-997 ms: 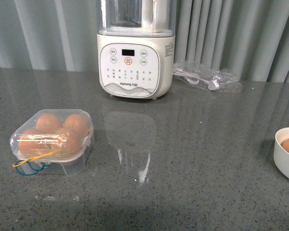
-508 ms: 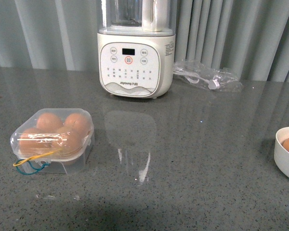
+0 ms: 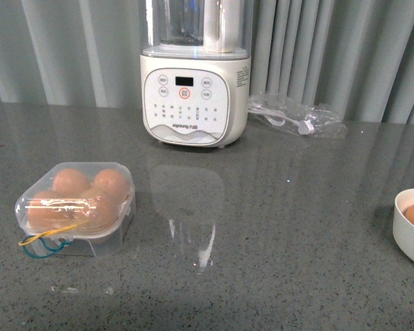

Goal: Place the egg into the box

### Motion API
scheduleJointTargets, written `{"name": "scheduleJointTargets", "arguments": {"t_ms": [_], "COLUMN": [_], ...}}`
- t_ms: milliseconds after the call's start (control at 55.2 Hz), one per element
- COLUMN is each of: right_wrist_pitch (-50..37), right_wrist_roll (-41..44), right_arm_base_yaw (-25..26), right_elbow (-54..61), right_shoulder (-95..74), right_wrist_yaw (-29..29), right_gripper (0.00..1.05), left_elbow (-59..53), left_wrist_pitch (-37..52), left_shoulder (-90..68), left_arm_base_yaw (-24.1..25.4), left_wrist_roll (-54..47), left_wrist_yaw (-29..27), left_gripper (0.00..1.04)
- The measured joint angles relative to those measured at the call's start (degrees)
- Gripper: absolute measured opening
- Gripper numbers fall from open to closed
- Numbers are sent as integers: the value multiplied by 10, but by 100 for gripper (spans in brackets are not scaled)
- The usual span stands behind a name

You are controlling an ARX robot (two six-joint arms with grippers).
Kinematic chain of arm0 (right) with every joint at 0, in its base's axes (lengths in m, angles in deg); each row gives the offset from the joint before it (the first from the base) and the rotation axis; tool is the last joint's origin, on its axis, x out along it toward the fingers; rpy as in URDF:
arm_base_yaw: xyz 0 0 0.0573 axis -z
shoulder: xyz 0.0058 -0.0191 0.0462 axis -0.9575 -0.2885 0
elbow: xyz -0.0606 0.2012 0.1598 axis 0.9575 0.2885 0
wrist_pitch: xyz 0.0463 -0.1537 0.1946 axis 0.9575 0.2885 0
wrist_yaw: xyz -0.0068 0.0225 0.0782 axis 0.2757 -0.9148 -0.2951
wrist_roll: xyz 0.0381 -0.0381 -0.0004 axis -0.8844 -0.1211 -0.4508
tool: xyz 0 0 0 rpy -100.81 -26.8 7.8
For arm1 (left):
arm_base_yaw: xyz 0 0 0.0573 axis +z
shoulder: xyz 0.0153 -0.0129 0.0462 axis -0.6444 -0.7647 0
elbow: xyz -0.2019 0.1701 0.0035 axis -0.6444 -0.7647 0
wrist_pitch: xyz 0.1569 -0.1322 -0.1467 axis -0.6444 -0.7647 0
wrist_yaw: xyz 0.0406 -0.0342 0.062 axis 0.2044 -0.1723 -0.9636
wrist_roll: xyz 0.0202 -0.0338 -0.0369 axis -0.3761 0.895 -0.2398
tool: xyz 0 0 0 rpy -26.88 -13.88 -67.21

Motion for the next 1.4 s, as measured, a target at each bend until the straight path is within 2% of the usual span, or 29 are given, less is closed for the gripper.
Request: {"name": "scheduleJointTargets", "arguments": {"t_ms": [779, 924, 1106, 1269, 1396], "right_wrist_pitch": [0, 0, 0, 0, 0], "right_wrist_roll": [0, 0, 0, 0, 0], "right_arm_base_yaw": [0, 0, 0, 0, 0], "right_elbow": [0, 0, 0, 0, 0], "right_shoulder": [0, 0, 0, 0, 0], "right_wrist_yaw": [0, 0, 0, 0, 0], "right_gripper": [97, 97, 97, 97, 97], "left_elbow": [-35, -35, -35, -35, -35], "left_wrist_pitch": [9, 9, 9, 9, 9], "left_shoulder": [43, 43, 43, 43, 43], "left_arm_base_yaw": [0, 0, 0, 0, 0], "left_wrist_roll": [0, 0, 0, 0, 0], "left_wrist_yaw": [1, 1, 1, 1, 1], "left_gripper": [4, 28, 70, 98, 98]}}
